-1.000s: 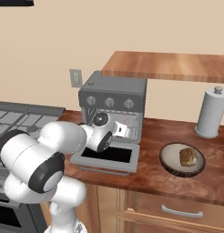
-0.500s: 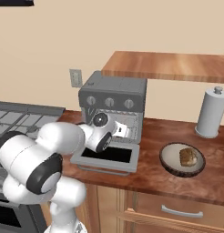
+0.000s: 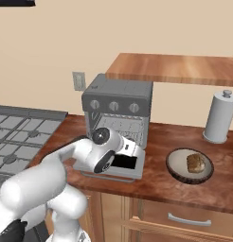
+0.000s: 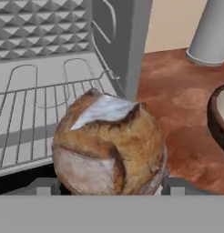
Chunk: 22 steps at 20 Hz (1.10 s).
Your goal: Pick up the heated bread from the toaster oven and place it in the bowl. Then move the bread bowl to the dining counter.
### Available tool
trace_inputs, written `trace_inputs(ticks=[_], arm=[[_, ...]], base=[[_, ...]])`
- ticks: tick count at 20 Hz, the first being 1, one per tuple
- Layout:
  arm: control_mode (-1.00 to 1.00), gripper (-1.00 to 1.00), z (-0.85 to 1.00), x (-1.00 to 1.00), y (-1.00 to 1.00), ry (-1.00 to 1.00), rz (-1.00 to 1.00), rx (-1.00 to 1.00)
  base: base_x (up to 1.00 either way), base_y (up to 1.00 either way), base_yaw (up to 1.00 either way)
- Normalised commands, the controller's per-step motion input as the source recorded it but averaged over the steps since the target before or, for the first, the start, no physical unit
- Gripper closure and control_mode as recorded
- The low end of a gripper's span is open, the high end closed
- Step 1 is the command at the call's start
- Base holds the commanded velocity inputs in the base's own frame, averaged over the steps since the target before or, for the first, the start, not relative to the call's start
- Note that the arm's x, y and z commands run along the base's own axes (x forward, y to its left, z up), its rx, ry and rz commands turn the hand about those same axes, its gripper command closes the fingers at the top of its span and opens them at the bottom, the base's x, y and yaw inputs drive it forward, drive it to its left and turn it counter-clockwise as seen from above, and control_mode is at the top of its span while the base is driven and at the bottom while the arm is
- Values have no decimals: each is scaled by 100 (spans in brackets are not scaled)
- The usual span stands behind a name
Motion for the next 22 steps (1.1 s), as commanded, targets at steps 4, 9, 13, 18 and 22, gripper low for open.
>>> trace_inputs(ticks=[4,9,13,18,22], arm=[[-100,100,49,-79,-83,0,-15,8],[-100,100,47,-43,-100,7,-17,13],[-100,100,14,-1,-100,19,-16,10],[-100,100,0,10,-72,13,-7,4],[-100,100,-22,2,-16,4,-4,0]], base=[[0,0,0],[0,0,0],[0,0,0],[0,0,0],[0,0,0]])
